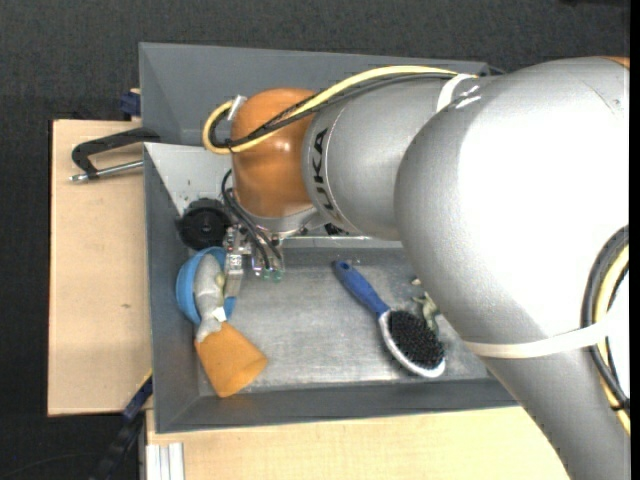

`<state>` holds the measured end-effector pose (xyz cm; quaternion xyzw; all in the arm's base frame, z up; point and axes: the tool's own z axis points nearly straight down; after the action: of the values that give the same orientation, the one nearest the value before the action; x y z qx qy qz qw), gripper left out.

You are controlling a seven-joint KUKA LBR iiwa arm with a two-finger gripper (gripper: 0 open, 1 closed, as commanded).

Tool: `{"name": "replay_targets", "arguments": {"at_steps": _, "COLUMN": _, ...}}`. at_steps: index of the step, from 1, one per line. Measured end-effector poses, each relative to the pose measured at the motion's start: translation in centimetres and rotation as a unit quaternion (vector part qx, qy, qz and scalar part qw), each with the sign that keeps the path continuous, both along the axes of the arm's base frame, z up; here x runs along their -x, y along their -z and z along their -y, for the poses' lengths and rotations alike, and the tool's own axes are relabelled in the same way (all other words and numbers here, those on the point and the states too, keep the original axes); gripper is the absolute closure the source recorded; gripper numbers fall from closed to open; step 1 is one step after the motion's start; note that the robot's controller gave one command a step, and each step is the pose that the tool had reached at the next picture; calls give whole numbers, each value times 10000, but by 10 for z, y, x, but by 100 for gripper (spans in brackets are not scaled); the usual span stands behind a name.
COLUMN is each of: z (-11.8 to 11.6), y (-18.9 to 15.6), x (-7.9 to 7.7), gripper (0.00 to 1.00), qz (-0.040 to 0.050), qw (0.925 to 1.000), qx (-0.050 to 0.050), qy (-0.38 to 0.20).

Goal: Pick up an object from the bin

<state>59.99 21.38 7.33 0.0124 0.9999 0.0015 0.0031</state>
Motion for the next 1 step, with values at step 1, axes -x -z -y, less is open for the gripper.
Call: {"name": "replay_targets", "arguments": {"at_steps": 1, "z": 1, "y": -17, "x": -1, "gripper": 100, "qz": 8, "qw": 9999, "qx": 1, "qy": -100}}
